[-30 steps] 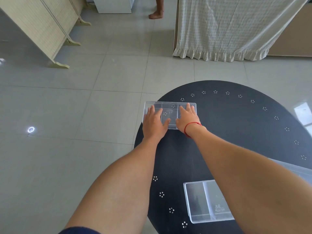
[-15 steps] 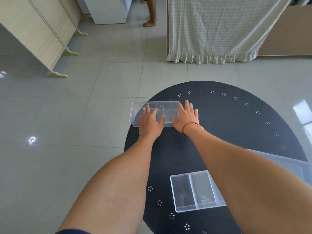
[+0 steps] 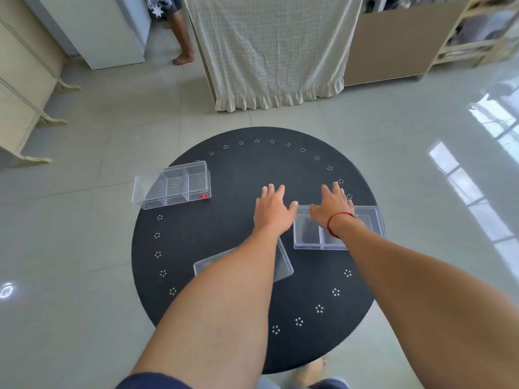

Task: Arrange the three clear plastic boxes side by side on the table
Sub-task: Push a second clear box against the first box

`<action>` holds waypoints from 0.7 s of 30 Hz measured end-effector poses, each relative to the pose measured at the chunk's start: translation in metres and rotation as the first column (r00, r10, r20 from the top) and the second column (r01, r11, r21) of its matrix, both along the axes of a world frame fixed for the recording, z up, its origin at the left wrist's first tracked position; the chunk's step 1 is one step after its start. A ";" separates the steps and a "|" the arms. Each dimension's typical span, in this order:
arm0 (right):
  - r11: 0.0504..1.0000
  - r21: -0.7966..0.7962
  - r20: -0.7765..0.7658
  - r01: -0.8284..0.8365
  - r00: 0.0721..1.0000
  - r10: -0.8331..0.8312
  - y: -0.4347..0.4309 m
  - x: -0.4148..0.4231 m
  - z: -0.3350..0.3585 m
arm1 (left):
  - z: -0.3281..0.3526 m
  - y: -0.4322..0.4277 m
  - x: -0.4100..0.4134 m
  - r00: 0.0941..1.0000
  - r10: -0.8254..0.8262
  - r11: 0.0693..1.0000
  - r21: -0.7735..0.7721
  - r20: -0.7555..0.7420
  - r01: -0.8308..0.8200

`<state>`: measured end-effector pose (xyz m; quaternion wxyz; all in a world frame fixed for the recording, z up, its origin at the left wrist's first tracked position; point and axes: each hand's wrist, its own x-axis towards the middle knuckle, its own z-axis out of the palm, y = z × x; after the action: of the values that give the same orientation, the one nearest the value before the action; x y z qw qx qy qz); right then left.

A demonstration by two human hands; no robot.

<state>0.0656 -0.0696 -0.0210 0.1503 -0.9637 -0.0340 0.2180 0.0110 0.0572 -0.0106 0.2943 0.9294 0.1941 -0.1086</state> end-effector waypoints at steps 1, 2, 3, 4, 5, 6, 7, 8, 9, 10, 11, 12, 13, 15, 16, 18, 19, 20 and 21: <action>1.000 -0.006 -0.010 0.021 1.000 -0.021 -0.018 0.000 -0.003 | -0.002 -0.015 -0.001 0.999 -0.033 0.999 0.018 -0.007 0.033; 0.999 -0.019 -0.022 0.033 0.999 -0.034 -0.035 0.000 -0.005 | -0.004 -0.028 -0.003 0.998 -0.062 0.997 0.034 -0.007 0.062; 0.999 -0.033 -0.038 0.042 0.998 -0.043 -0.050 -0.001 -0.008 | -0.006 -0.041 -0.004 0.997 -0.083 0.996 0.039 -0.005 0.083; 0.998 -0.047 -0.054 0.045 0.997 -0.048 -0.063 -0.001 -0.011 | -0.008 -0.051 -0.005 0.995 -0.096 0.995 0.032 -0.010 0.096; 0.997 -0.058 -0.072 0.044 0.996 -0.048 -0.074 -0.003 -0.015 | -0.012 -0.060 -0.006 0.994 -0.107 0.994 0.021 -0.023 0.108; 0.997 -0.062 -0.090 0.037 0.995 -0.043 -0.082 -0.004 -0.019 | -0.017 -0.068 -0.006 0.992 -0.120 0.993 0.009 -0.045 0.121; 0.998 -0.061 -0.107 0.024 0.994 -0.030 -0.087 -0.006 -0.023 | -0.022 -0.073 -0.006 0.988 -0.133 0.991 0.000 -0.079 0.134; 0.998 -0.056 -0.116 0.010 0.993 -0.016 -0.091 -0.007 -0.028 | -0.027 -0.078 -0.006 0.982 -0.149 0.989 0.004 -0.120 0.150; 0.999 -0.050 -0.118 0.002 0.993 -0.008 -0.093 -0.007 -0.031 | -0.032 -0.081 -0.005 0.974 -0.166 0.985 0.020 -0.157 0.171; 0.999 -0.043 -0.111 -0.001 0.994 -0.004 -0.092 -0.007 -0.034 | -0.036 -0.081 -0.004 0.966 -0.180 0.981 0.044 -0.184 0.191; 0.999 -0.035 -0.099 -0.001 0.995 -0.002 -0.091 -0.006 -0.036 | -0.038 -0.081 -0.003 0.962 -0.186 0.977 0.065 -0.200 0.203; 1.000 -0.027 -0.088 0.000 0.996 -0.002 -0.089 -0.003 -0.037 | -0.040 -0.080 -0.001 0.960 -0.188 0.975 0.082 -0.207 0.208; 1.000 -0.020 -0.082 -0.002 0.997 0.001 -0.086 0.000 -0.038 | -0.041 -0.077 0.002 0.960 -0.185 0.973 0.095 -0.209 0.208; 1.000 -0.014 -0.079 -0.009 0.997 0.008 -0.077 0.006 -0.039 | -0.043 -0.070 0.007 0.962 -0.173 0.973 0.112 -0.210 0.200; 1.000 -0.011 -0.078 -0.009 0.997 0.008 -0.071 0.009 -0.039 | -0.043 -0.065 0.011 0.964 -0.166 0.975 0.114 -0.210 0.193; 1.000 -0.001 -0.074 -0.007 0.997 0.006 -0.056 0.014 -0.040 | -0.043 -0.054 0.016 0.967 -0.146 0.981 0.098 -0.210 0.169; 1.000 0.000 -0.071 -0.013 0.997 0.013 -0.047 0.016 -0.040 | -0.043 -0.048 0.017 0.969 -0.131 0.985 0.084 -0.209 0.151; 1.000 -0.003 -0.069 -0.027 0.997 0.026 -0.038 0.018 -0.041 | -0.042 -0.040 0.019 0.971 -0.114 0.989 0.073 -0.209 0.132; 0.999 -0.002 -0.073 -0.045 0.996 0.045 -0.029 0.020 -0.040 | -0.042 -0.032 0.019 0.973 -0.095 0.991 0.068 -0.211 0.112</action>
<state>0.0860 -0.0982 -0.0612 0.1446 -0.9544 -0.0499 0.2564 0.0301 0.0249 -0.0523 0.2295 0.9329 0.1791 -0.2121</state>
